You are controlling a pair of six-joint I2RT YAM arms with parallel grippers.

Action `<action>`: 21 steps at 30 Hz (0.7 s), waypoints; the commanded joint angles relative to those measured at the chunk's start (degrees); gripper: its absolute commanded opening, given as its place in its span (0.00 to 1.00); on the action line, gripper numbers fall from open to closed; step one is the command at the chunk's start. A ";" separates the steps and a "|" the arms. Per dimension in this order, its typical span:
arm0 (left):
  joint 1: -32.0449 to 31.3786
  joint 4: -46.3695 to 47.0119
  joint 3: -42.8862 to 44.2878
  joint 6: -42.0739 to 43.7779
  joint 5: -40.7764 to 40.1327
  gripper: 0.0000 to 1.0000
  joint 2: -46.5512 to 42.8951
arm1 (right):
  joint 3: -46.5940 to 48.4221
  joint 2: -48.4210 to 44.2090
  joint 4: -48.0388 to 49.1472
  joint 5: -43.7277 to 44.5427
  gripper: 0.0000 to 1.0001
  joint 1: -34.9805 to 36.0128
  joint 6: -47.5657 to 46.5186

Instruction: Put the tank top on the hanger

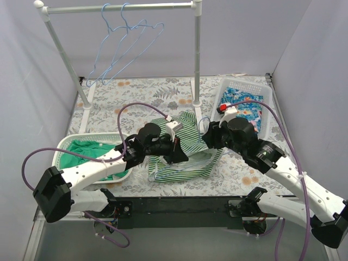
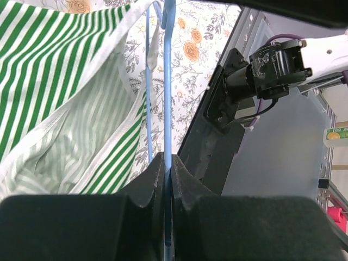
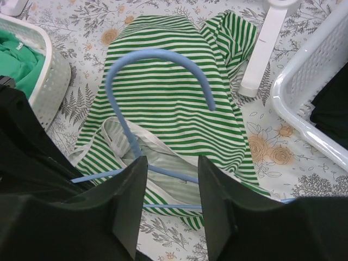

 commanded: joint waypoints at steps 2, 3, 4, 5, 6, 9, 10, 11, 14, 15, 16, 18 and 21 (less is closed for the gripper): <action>-1.43 8.31 -0.48 -1.44 -2.09 0.00 1.34 | -1.93 -6.18 5.19 -3.26 0.56 0.01 -2.71; -1.52 8.84 -0.39 -1.53 -2.00 0.00 2.04 | -2.37 -6.89 6.68 -3.79 0.56 0.01 -2.80; -1.61 9.11 -0.13 -1.53 -1.91 0.00 2.48 | -3.41 -7.16 7.39 -4.84 0.56 0.01 -2.71; -1.79 9.28 0.40 -1.35 -1.73 0.00 2.92 | -3.86 -7.34 8.18 -5.46 0.57 0.01 -2.88; -2.14 9.20 0.75 -1.18 -1.39 0.00 3.71 | -4.39 -7.17 9.66 -5.82 0.59 0.01 -2.97; -2.66 9.28 1.71 -0.74 -0.86 0.00 4.85 | -6.06 -4.80 11.69 -5.82 0.61 0.01 -2.97; -2.84 9.28 1.89 -0.74 -0.59 0.00 5.38 | -6.24 -4.01 12.83 -5.56 0.61 0.01 -2.97; -3.10 9.37 2.07 -0.82 -0.59 0.00 5.73 | -6.59 -2.52 13.45 -5.47 0.61 0.01 -3.06; -3.54 9.46 2.68 -0.65 -1.11 0.00 6.35 | -7.20 -0.49 15.21 -3.81 0.58 -0.08 -2.98; -3.63 9.55 2.69 -0.65 -1.38 0.00 6.26 | -7.46 -0.14 15.30 -3.19 0.58 0.01 -2.80; -3.72 9.55 2.69 -0.65 -1.64 0.00 6.18 | -7.73 0.13 15.30 -2.66 0.57 0.01 -2.71; -3.72 9.63 2.60 -0.73 -2.00 0.00 5.91 | -8.60 0.57 15.91 -2.22 0.55 0.01 -2.62; -3.81 9.99 2.51 -1.26 -2.61 0.00 6.08 | -9.40 0.83 17.32 -3.18 0.44 0.10 -2.45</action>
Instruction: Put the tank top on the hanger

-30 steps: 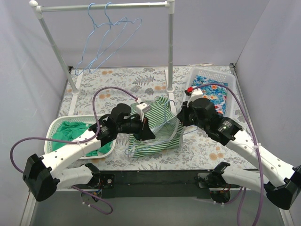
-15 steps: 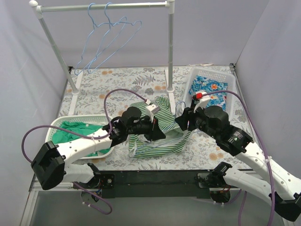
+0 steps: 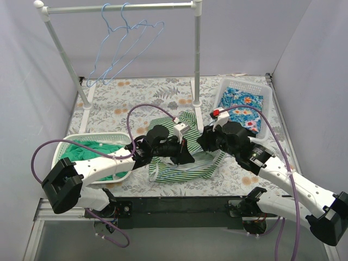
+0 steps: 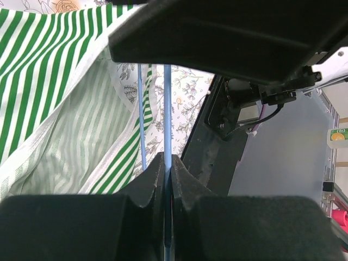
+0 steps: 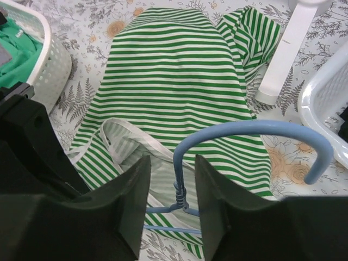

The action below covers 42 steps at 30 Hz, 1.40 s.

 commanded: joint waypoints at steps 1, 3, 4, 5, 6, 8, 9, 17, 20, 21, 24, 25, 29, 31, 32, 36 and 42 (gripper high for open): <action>-0.29 2.47 2.38 -0.15 -1.30 0.00 -0.97 | -0.88 -0.33 5.52 0.66 0.37 0.10 -0.02; -0.38 1.42 2.73 -1.11 -3.05 0.00 -0.71 | -0.88 -0.32 5.52 1.01 0.14 0.27 -0.11; -0.29 0.72 3.17 -1.46 -3.93 0.00 -0.71 | -0.97 -0.32 5.35 2.15 0.05 0.53 -0.19; -0.38 -0.94 3.78 -2.16 -5.07 0.07 -0.80 | -0.97 -0.50 5.26 2.94 0.01 0.80 -0.28; -0.29 -1.74 3.96 -2.61 -7.78 0.25 -1.06 | -1.05 -0.59 4.56 3.73 0.01 1.06 -0.46; -0.38 -3.15 3.87 -3.83 -10.69 0.39 -3.07 | -1.23 -0.67 3.86 6.37 0.01 1.94 -0.37; -0.29 -5.07 3.87 -4.54 -12.88 0.51 -4.21 | -1.40 -0.76 3.51 7.25 0.01 2.20 -0.20; -0.11 -25.34 6.24 -14.11 -41.00 0.53 -14.16 | -2.64 -0.68 2.27 16.48 0.01 6.16 1.82; 0.15 -35.10 8.53 -17.28 -49.17 0.44 -10.75 | -2.29 0.11 1.57 19.55 0.01 7.65 2.53; 0.32 -36.80 8.71 -17.72 -50.07 0.43 -9.51 | -2.02 0.29 1.22 20.26 0.01 8.00 2.70; 0.59 -41.03 9.23 -18.16 -51.05 0.37 -4.33 | -1.76 0.91 0.87 21.93 0.01 8.97 3.32; 0.50 -41.65 9.41 -18.43 -51.05 0.35 -3.01 | -1.67 1.08 0.87 22.54 0.01 9.23 3.41; 0.77 -41.05 9.32 -18.87 -50.61 0.33 1.22 | -0.88 1.78 -0.27 24.04 0.01 9.68 3.58; 1.20 -40.34 8.97 -18.96 -50.96 0.32 2.89 | -0.62 1.96 -0.37 24.48 0.01 9.94 3.67; 1.47 -39.38 8.54 -18.70 -50.79 0.31 3.50 | -0.53 1.96 -0.45 24.48 0.01 9.94 3.67; 2.08 -35.59 7.13 -17.73 -49.12 0.33 5.61 | -0.26 2.22 -0.54 24.83 0.01 10.12 3.76; 2.96 -32.78 6.51 -16.67 -46.92 0.31 8.69 | 0.00 2.40 -0.72 25.18 0.01 10.29 3.85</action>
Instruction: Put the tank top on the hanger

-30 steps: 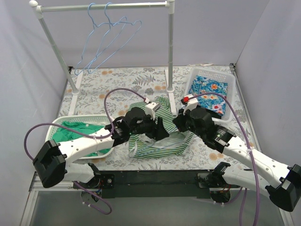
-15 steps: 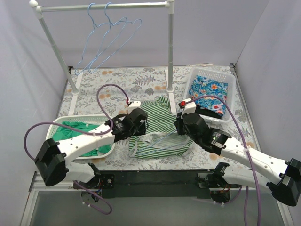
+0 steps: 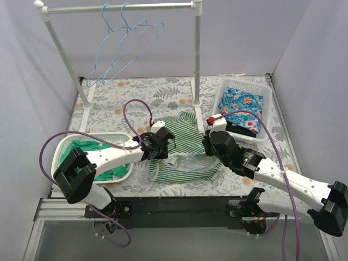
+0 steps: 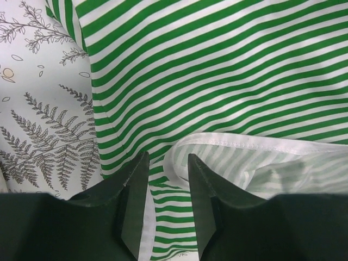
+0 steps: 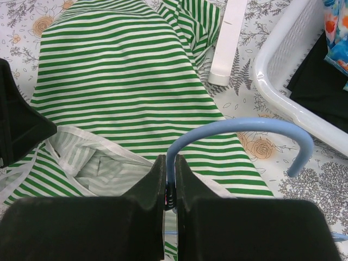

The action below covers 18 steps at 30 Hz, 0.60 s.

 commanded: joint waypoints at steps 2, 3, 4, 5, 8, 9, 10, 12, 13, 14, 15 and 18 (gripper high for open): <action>0.84 2.57 -1.21 0.66 0.82 0.30 1.44 | 2.69 0.11 -0.08 2.50 0.01 0.48 0.68; 0.84 2.65 -1.82 0.48 0.91 0.30 1.44 | 2.86 0.11 -0.26 2.67 0.01 0.56 0.68; 0.84 3.26 -2.17 0.48 0.99 0.29 1.27 | 2.87 0.19 -0.17 2.76 0.01 0.48 0.77; 1.10 3.71 -2.52 0.48 1.87 0.28 1.09 | 2.87 0.37 -0.17 2.76 0.01 0.56 0.85; 1.54 4.67 -3.75 0.31 4.41 0.24 0.92 | 3.22 0.54 -0.35 3.29 0.01 0.57 1.12; 1.55 4.76 -4.10 0.13 4.95 0.22 0.65 | 3.30 0.63 -0.44 3.81 0.01 0.57 1.21; 1.55 4.59 -4.54 -0.22 5.30 0.20 0.48 | 3.65 0.81 -0.52 3.99 0.01 0.57 1.29; 1.63 3.98 -4.90 -0.92 4.96 0.11 -1.44 | 4.01 0.90 -1.22 5.56 0.01 0.57 1.47; 1.63 2.93 -4.98 -1.18 4.43 0.09 -2.59 | 4.53 0.98 -1.40 6.10 0.01 0.57 1.56; 1.90 2.40 -5.07 -1.36 4.08 0.08 -3.73 | 4.80 0.98 -1.66 6.80 0.01 0.57 1.91; 1.98 1.96 -4.99 -1.36 3.81 0.04 -4.79 | 5.15 1.07 -2.62 7.50 0.01 0.57 2.17; 2.43 -0.33 -4.55 -1.28 3.89 0.00 -9.09 | 6.55 1.51 -3.86 11.80 0.01 0.57 3.31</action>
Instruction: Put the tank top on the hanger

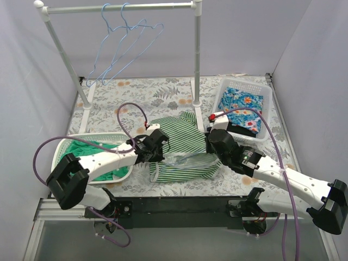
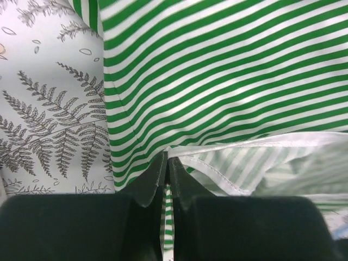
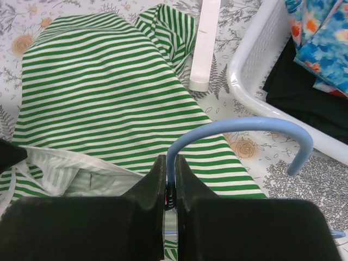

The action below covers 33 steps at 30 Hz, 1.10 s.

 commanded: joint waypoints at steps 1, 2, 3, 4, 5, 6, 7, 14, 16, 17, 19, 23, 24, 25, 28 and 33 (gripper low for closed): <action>0.87 -2.78 0.39 -0.36 0.20 0.00 -8.49 | 4.48 0.46 -2.00 8.14 0.01 0.24 2.35; 0.87 -3.22 0.31 -0.36 0.90 0.00 -9.11 | 5.35 0.64 -2.27 8.85 0.01 0.24 2.70; 0.87 -3.48 0.13 -0.70 1.43 0.00 -9.72 | 5.71 1.08 -2.62 10.16 0.01 0.24 3.40; 0.87 -4.10 -0.04 -0.97 2.39 0.00 -10.34 | 6.32 1.43 -3.58 10.95 0.01 0.32 3.67; 0.87 -4.19 -0.13 -1.06 3.19 0.00 -11.91 | 7.28 1.78 -4.29 11.74 0.01 0.24 4.02; 0.87 -4.19 -0.48 -1.15 3.63 0.00 -12.80 | 7.82 2.22 -5.08 13.58 0.01 0.24 4.90; 0.87 -4.80 -0.57 -1.32 4.33 0.00 -13.76 | 8.26 2.40 -5.70 14.38 0.01 0.24 5.08; 0.87 -7.70 0.74 -0.97 7.58 0.00 -18.08 | 10.81 4.07 -7.28 17.38 0.01 0.24 5.17; 0.87 -8.40 2.05 -0.88 7.94 0.00 -19.22 | 11.34 4.59 -7.46 17.64 0.01 0.24 5.17; 0.87 -8.76 2.76 -0.36 8.11 0.00 -19.40 | 11.34 4.86 -7.55 17.55 0.01 0.24 5.08; 0.87 -9.90 5.39 0.17 8.12 0.00 -19.31 | 12.04 5.12 -7.55 17.03 0.01 0.32 4.91; 0.87 -11.13 10.22 1.83 7.24 0.00 -17.82 | 13.62 5.39 -7.46 16.94 0.01 1.64 3.59; 0.87 -11.48 11.02 2.10 6.45 0.00 -17.47 | 13.80 5.30 -7.37 17.29 0.01 2.08 3.50; 0.87 -11.75 11.99 2.37 6.10 0.00 -16.25 | 14.15 5.21 -7.11 17.55 0.01 2.34 3.32; 0.87 -11.93 15.59 3.86 7.67 0.00 -14.48 | 15.11 5.56 -5.88 17.64 0.01 3.05 2.36; 0.87 -13.50 24.18 4.65 8.64 0.00 -12.63 | 23.19 10.64 -3.51 17.98 0.01 3.93 -3.25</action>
